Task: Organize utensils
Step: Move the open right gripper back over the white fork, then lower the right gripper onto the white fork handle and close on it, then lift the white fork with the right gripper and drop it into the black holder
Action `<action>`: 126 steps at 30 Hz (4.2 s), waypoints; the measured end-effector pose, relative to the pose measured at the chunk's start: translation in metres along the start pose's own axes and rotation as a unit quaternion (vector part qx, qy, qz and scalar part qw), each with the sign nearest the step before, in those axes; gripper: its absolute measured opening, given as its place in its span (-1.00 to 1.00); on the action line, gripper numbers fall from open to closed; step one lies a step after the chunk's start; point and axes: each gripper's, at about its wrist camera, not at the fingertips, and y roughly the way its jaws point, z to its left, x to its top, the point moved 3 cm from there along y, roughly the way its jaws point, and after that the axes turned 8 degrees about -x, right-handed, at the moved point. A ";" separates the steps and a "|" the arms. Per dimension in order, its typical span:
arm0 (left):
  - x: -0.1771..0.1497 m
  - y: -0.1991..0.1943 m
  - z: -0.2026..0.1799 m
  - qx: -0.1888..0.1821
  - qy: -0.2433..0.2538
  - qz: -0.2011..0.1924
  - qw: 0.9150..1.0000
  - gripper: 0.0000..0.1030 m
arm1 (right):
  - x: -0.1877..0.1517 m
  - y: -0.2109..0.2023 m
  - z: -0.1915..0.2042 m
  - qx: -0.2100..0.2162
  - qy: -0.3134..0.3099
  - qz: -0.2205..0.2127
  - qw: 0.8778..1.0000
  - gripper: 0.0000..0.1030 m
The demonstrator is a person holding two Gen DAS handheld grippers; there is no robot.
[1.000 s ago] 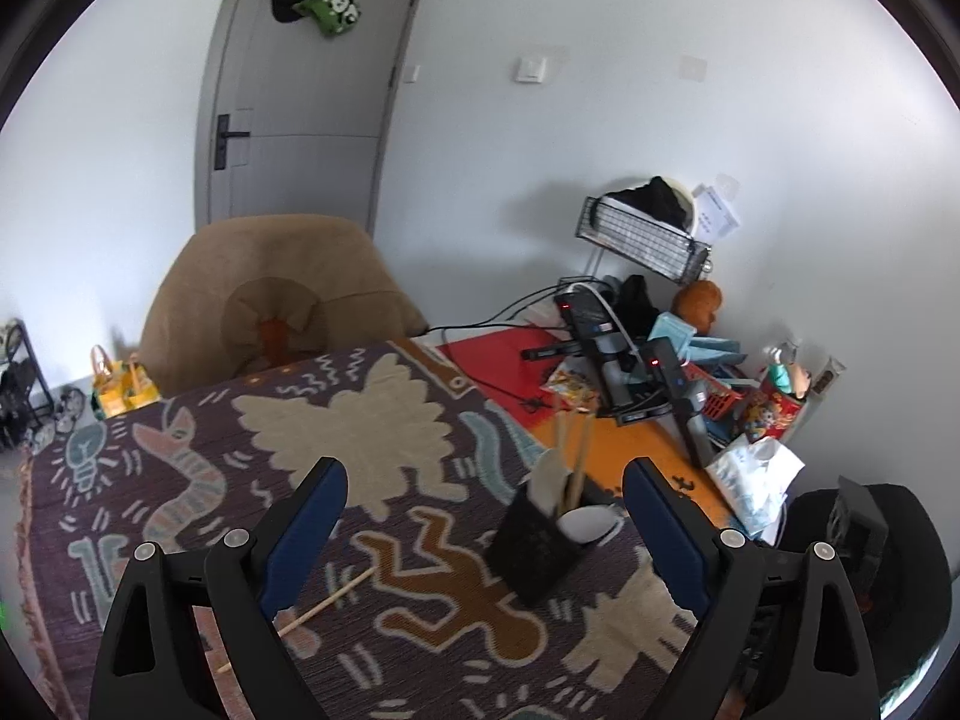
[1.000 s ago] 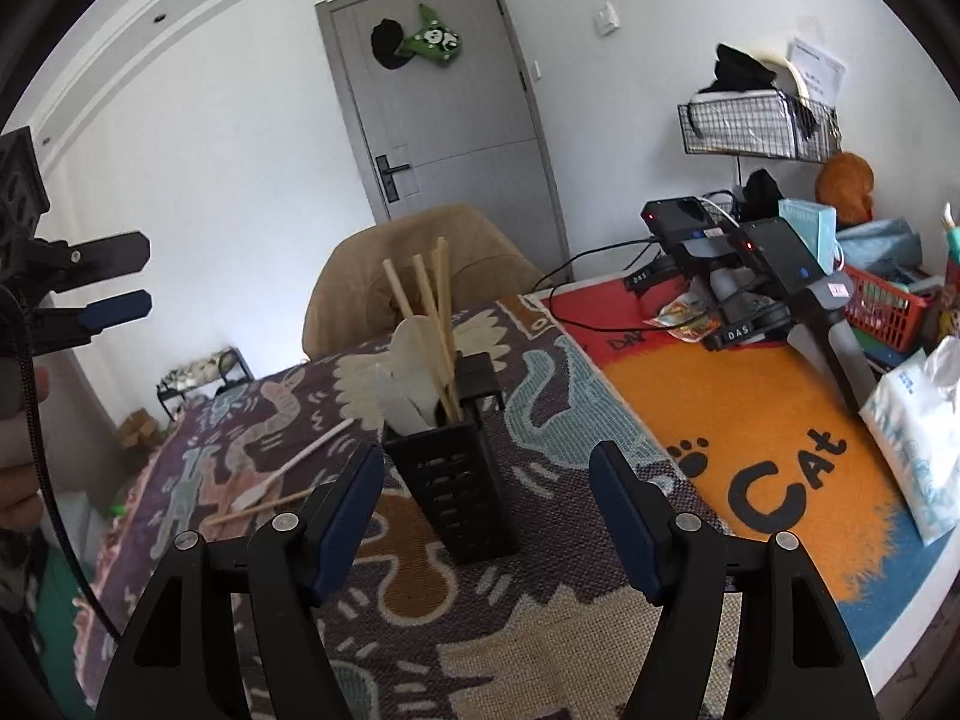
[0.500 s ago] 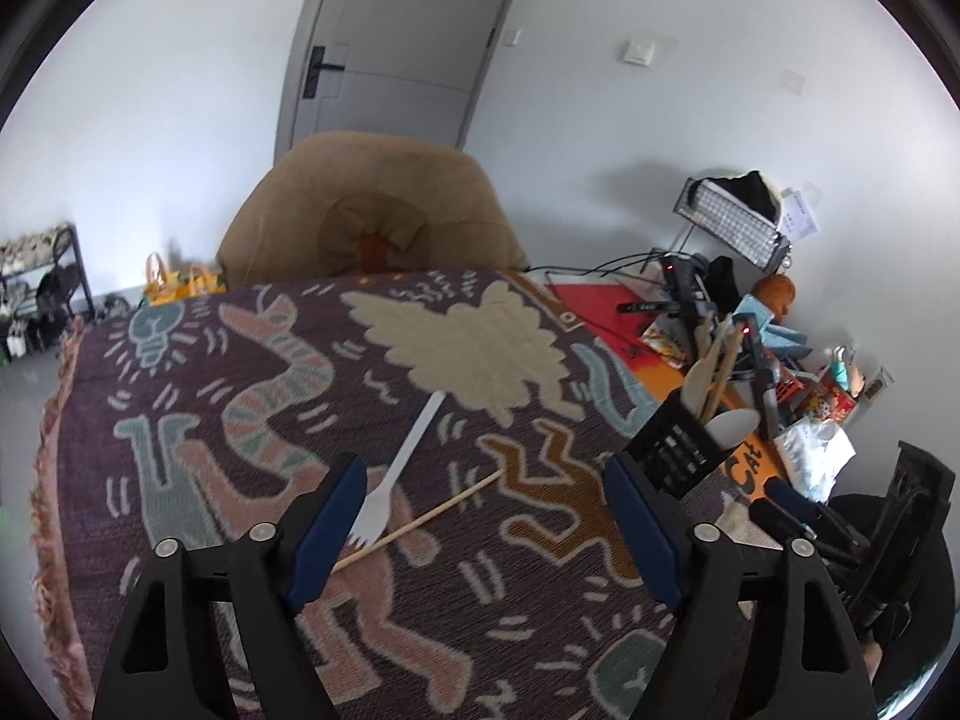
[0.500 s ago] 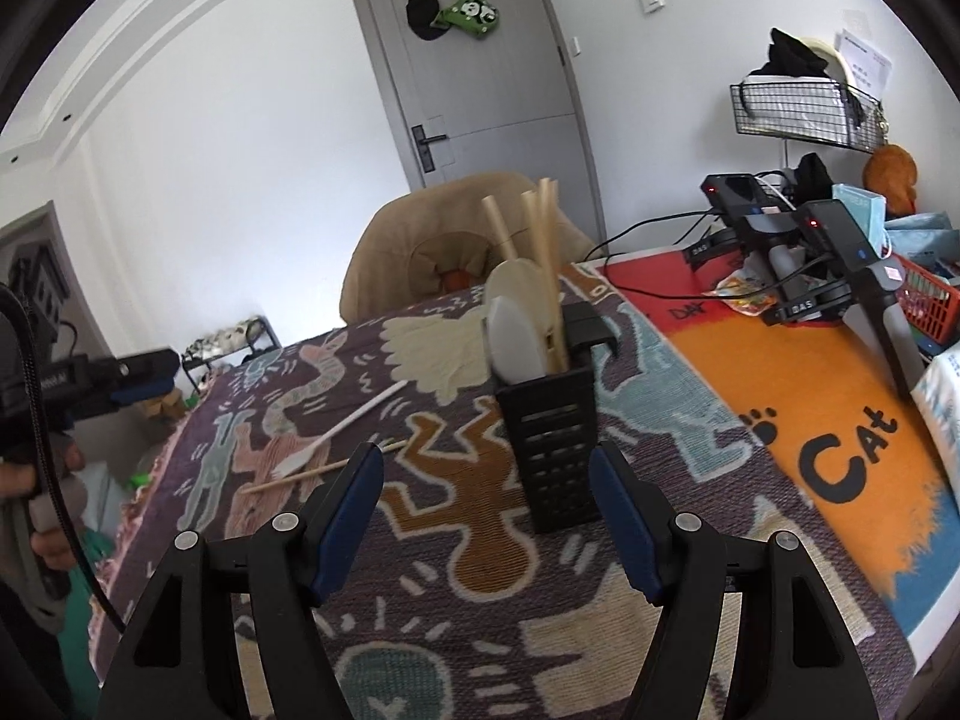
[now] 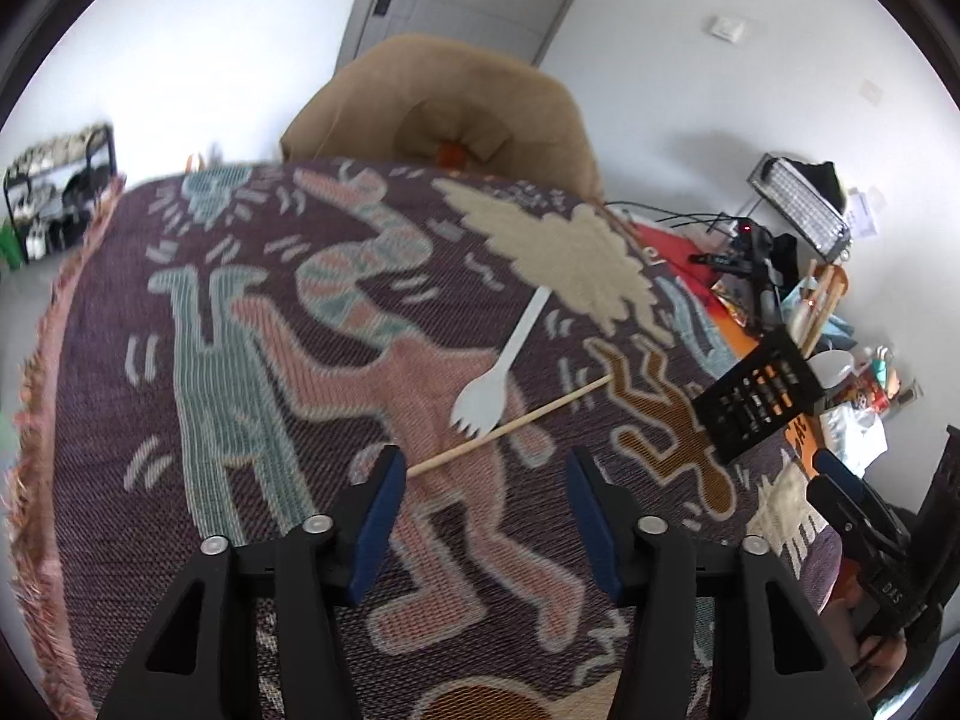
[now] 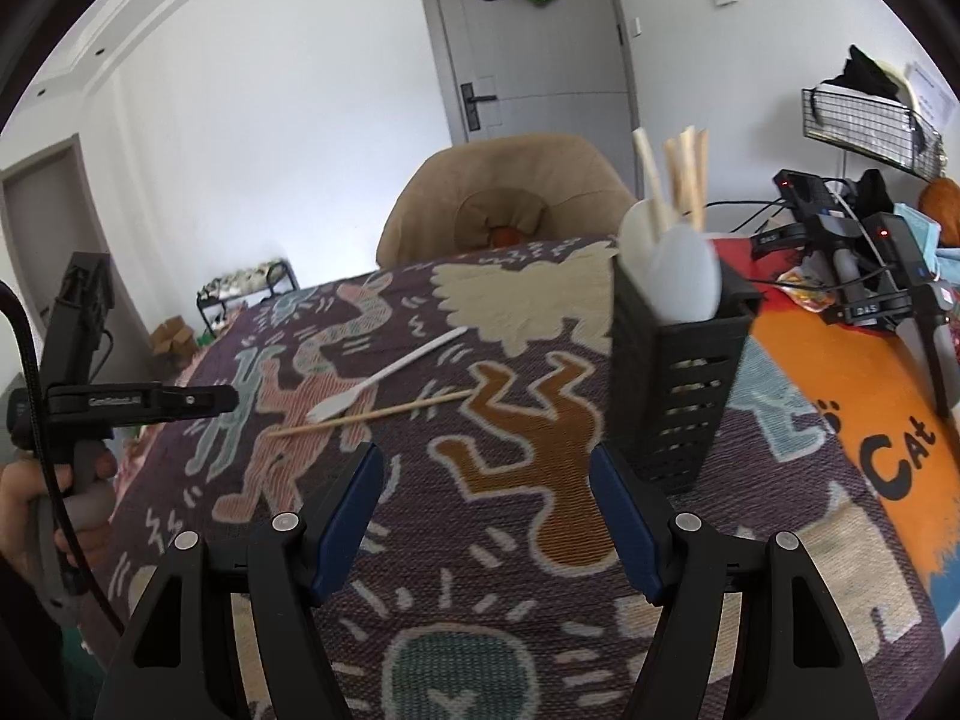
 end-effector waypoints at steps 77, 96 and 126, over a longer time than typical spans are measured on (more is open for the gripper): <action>-0.027 -0.160 0.091 0.031 -0.091 -0.208 0.973 -0.92 | 0.025 0.187 0.207 0.063 -0.492 0.098 0.863 -0.88; -0.001 -0.167 0.051 0.006 -0.053 -0.219 0.974 -0.92 | 0.137 0.044 0.136 0.155 -0.270 0.001 0.950 -0.95; 0.075 -0.115 -0.140 -0.140 0.140 -0.172 0.965 -0.92 | 0.176 -0.120 -0.057 0.069 -0.049 -0.108 0.990 -0.95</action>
